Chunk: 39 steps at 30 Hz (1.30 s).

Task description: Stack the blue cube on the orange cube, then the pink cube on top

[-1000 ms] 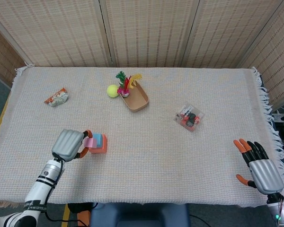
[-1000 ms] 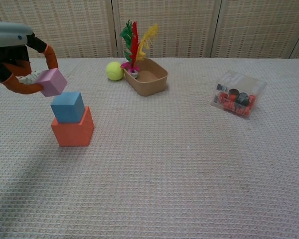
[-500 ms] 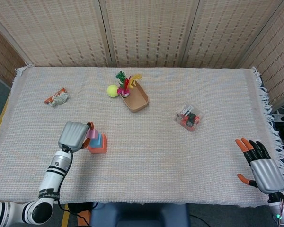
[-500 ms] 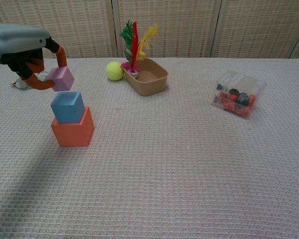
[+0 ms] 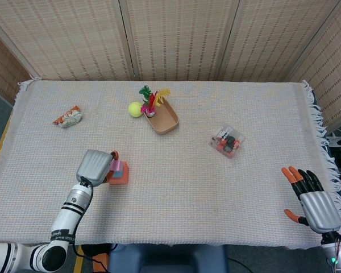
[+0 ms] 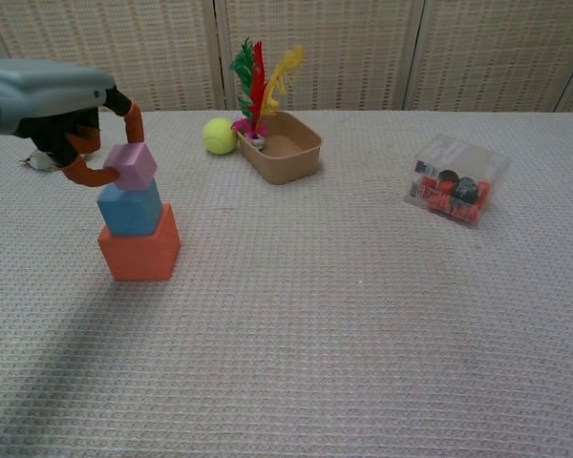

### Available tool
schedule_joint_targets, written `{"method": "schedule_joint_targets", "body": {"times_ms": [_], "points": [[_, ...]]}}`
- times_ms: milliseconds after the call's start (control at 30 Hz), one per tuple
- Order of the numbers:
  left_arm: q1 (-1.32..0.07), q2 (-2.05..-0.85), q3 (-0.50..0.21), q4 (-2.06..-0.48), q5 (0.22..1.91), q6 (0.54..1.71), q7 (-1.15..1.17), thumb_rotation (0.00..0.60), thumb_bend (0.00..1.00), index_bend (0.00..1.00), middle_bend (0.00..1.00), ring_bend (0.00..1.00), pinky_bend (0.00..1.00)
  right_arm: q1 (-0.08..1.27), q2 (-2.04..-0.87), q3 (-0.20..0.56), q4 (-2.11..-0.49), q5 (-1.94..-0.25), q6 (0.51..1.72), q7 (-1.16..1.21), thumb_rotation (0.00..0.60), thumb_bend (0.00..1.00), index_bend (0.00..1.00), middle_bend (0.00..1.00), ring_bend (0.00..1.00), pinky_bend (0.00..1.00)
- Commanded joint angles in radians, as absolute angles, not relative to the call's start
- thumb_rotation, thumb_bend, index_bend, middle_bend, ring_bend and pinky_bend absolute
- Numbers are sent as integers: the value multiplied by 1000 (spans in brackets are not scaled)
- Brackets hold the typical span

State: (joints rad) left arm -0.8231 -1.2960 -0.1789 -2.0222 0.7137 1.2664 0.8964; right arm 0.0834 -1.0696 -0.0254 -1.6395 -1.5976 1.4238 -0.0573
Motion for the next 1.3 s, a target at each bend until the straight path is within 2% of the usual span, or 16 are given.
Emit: {"method": "schedule_joint_targets", "body": {"times_ms": [33, 600, 1000, 1300], "points": [[-828, -1299, -178, -2024, 712, 1269, 896, 600, 367, 621, 1000, 1000, 1000, 83, -1069, -25, -1639, -1596, 1424, -56, 600, 76, 0, 0, 0, 0], [-851, -1317, -155, -2010, 687, 1284, 907, 600, 366, 617, 1000, 1000, 1000, 82, -1068, -25, -1640, -1597, 1426, -57, 600, 76, 0, 0, 0, 0], [-858, -1322, -148, -1999, 686, 1288, 896, 600, 366, 450, 1000, 1000, 1000, 81, -1068, -24, -1641, -1595, 1427, -59, 600, 76, 0, 0, 0, 0], [-863, -1319, -143, -2003, 682, 1287, 896, 600, 367, 390, 1000, 1000, 1000, 81, -1068, -25, -1642, -1594, 1425, -62, 600, 76, 0, 0, 0, 0]]}}
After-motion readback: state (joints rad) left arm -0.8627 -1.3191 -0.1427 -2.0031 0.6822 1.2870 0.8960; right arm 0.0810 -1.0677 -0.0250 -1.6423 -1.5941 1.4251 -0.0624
